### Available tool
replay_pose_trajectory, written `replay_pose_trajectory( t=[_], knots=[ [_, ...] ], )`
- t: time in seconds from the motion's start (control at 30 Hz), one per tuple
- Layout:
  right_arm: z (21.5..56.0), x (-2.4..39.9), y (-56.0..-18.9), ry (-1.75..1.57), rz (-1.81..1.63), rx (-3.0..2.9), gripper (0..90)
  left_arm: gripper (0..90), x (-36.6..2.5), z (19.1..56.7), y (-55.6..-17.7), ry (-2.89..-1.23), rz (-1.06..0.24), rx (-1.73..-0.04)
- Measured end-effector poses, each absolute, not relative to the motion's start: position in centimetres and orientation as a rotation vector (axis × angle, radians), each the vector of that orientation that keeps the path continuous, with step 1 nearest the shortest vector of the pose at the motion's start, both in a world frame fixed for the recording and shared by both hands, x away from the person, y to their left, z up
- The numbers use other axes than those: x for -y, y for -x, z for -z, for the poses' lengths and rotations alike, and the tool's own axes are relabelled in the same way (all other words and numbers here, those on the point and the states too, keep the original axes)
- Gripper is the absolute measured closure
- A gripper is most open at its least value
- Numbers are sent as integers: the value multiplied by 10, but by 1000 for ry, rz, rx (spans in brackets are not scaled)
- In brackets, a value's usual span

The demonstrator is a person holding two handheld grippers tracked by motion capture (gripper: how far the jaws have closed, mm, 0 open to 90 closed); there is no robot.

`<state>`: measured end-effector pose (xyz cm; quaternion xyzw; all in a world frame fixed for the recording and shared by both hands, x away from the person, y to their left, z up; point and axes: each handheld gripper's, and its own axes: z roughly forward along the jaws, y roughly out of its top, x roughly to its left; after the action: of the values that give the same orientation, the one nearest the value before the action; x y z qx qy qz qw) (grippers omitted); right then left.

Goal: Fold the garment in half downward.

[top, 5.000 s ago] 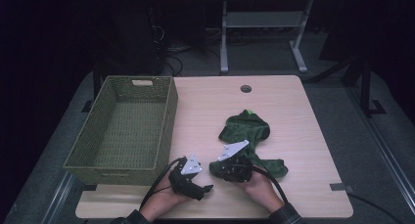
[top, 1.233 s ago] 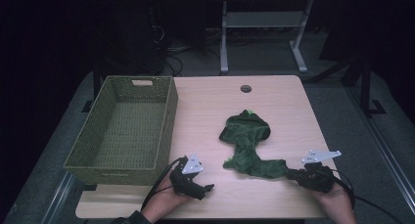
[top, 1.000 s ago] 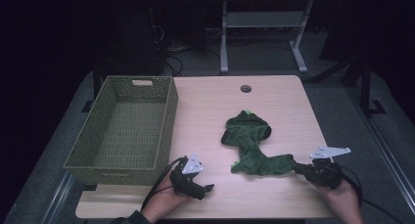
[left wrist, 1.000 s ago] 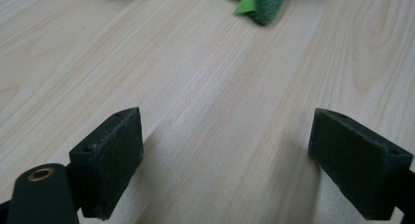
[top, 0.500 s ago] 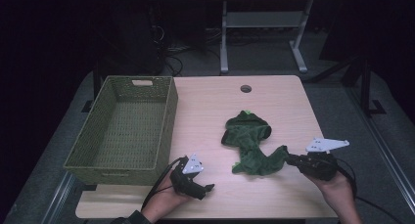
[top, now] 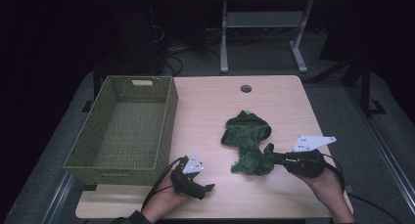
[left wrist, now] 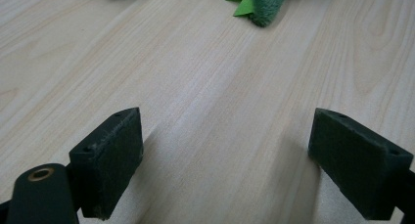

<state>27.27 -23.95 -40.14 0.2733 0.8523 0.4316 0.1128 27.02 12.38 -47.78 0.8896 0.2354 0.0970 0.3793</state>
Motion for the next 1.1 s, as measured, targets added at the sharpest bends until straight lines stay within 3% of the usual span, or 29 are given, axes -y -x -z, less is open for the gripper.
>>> replay_pose_trajectory(
  t=[0.27, 0.4, 0.5, 0.73, 1.1],
  knots=[
    [408, 208, -282, -718, -1259, -2579, 828, 122, -124, 478, -270, -2274, -251, -598],
    [408, 198, -283, -693, -1273, -2593, 733, 122, -124, 478, -270, -2272, -247, -602],
    [403, 198, -285, -692, -1314, -2564, 714, 122, -124, 478, -270, -2273, -247, -601],
    [407, 200, -306, -808, -1316, -2509, 878, 123, -124, 478, -270, -2272, -249, -602],
    [450, 179, -324, -891, -1146, -2672, 900, 123, -124, 478, -270, -2275, -247, -600]
  ],
)
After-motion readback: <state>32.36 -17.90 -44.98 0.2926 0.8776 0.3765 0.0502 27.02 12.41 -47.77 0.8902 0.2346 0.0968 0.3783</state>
